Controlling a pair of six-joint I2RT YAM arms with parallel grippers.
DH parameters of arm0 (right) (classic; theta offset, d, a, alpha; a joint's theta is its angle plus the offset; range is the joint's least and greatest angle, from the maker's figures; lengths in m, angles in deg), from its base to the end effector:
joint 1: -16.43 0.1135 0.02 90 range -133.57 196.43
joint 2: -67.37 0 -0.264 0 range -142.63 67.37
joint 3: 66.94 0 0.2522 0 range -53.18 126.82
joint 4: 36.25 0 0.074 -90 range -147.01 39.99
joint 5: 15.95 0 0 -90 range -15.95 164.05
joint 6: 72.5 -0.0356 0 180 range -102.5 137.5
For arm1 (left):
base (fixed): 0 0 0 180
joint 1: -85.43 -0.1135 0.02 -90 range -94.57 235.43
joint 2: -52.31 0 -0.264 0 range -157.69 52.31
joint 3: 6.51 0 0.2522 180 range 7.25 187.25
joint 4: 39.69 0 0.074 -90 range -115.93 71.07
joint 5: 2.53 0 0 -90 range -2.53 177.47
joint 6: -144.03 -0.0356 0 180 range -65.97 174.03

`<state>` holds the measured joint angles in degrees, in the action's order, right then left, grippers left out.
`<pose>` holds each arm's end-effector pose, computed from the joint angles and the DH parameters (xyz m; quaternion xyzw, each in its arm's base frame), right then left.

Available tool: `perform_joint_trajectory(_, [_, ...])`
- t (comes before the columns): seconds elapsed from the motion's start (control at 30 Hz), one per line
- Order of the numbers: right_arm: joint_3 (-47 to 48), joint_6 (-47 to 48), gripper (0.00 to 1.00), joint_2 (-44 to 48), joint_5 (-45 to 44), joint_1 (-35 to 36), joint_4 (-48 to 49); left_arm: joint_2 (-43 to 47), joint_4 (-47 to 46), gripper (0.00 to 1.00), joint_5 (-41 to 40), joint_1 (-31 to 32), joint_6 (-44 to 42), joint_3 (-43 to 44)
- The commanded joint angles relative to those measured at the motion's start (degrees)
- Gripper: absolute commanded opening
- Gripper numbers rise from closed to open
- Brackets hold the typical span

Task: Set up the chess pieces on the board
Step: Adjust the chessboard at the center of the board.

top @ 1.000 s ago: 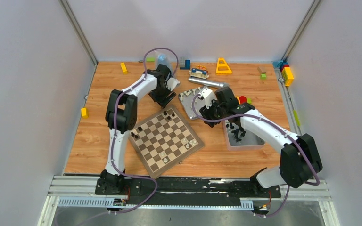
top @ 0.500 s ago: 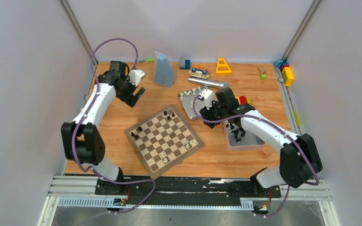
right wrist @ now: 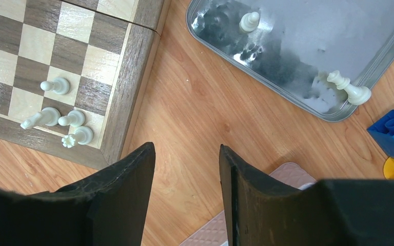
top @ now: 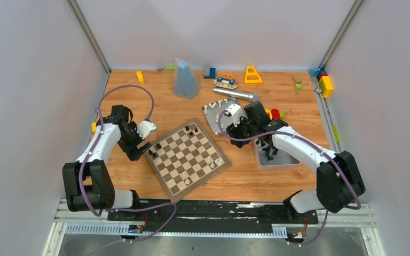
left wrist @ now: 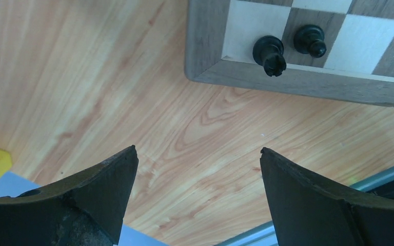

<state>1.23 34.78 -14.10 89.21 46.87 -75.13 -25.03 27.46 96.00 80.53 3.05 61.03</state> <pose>0.2477 0.1563 0.2310 -0.4184 0.8403 0.1608 0.3048 0.2349 0.0148 0.2218 0.3955 0.9084 -0.0122 0.1347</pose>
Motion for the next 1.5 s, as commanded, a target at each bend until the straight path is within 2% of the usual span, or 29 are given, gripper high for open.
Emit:
perform_joint_trajectory(0.0, [-0.3, 0.3, 0.5, 1.5, 1.3, -0.3, 2.5, 0.3, -8.0, 0.96, 1.5, -0.9, -5.6, -3.8])
perform_joint_trajectory(0.27, [-1.0, 0.5, 0.5, 2.1, 1.1, -0.4, 2.5, -4.7, -16.9, 0.9, 1.5, -1.6, -1.9, -6.1])
perform_joint_trajectory(0.67, [-0.7, 0.4, 0.51, 1.3, 1.3, -0.4, 2.5, -8.7, -25.4, 0.88, 4.1, -2.4, 6.0, -7.4])
perform_joint_trajectory(1.07, [-0.3, -0.8, 0.51, 0.5, -1.8, -0.9, 2.6, -18.7, -26.1, 0.85, 8.0, -2.1, 18.6, 2.0])
perform_joint_trajectory(1.47, [0.6, -2.0, 0.51, 2.5, -4.6, -5.0, 2.7, -30.3, -22.8, 0.85, 1.9, 4.3, 22.9, 15.3])
